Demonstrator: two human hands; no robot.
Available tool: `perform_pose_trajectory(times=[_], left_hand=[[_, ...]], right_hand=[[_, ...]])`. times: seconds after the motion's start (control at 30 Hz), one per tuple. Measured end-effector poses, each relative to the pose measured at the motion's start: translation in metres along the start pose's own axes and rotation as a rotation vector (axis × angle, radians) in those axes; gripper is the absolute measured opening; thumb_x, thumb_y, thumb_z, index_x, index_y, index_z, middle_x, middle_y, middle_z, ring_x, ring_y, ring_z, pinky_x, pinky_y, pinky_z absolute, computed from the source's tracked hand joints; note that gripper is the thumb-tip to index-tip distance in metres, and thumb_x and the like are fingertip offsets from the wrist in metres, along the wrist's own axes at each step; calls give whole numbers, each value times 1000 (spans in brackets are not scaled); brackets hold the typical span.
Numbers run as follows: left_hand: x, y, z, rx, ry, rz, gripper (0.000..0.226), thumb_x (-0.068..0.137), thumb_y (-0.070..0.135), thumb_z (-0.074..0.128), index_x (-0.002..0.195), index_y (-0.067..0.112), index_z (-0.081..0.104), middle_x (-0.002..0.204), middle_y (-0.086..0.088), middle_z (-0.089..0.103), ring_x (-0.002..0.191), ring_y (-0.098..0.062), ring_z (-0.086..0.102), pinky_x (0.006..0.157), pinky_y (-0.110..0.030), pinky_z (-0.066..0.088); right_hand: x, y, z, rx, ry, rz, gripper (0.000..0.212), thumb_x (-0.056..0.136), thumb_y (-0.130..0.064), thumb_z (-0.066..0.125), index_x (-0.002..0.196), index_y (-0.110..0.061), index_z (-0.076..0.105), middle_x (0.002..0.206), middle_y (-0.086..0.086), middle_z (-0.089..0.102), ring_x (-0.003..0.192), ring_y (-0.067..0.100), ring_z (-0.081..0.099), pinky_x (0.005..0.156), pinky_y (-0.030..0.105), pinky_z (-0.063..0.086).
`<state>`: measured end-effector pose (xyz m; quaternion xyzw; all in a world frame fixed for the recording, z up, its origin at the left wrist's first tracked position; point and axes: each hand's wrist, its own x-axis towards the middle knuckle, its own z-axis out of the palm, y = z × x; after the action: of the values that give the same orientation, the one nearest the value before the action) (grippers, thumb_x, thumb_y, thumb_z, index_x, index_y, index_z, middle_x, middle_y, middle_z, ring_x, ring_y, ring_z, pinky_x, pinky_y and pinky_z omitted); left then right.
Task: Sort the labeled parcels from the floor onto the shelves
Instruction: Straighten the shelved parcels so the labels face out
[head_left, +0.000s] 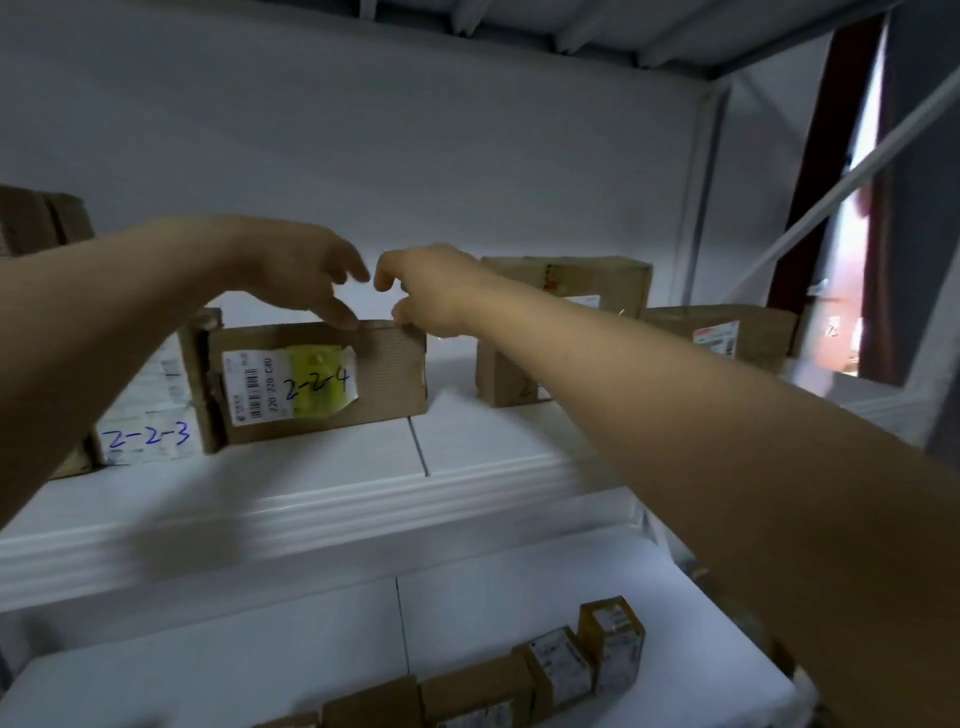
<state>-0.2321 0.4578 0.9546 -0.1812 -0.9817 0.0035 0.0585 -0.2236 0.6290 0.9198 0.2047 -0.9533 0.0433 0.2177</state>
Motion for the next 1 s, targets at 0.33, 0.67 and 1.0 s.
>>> perform_pose_trajectory(times=[0.33,0.67,1.0], left_hand=[[60,114,-3,25,264,189,96,84,53,70,157,31,10,161,-7,26,147,-34,24,117,-54,25],[82,141,28,-255,200,68,86,83,49,73,152,27,26,146,-10,37,129,-34,47,110,-49,39],[60,87,15,-489,137,-10,79,81,20,80,147,22,37,138,-7,47,112,-23,49,93,-32,39]], right_hand=[[-37,109,-69,-37,93,281,43,98,-19,58,140,-26,53,146,3,52,132,26,50,106,37,42],[-68,168,-54,33,-120,385,59,95,-21,67,148,-19,42,142,9,54,127,29,52,100,37,41],[-38,137,-41,84,-106,282,61,88,-35,74,141,-33,46,140,12,46,123,36,51,104,49,48]])
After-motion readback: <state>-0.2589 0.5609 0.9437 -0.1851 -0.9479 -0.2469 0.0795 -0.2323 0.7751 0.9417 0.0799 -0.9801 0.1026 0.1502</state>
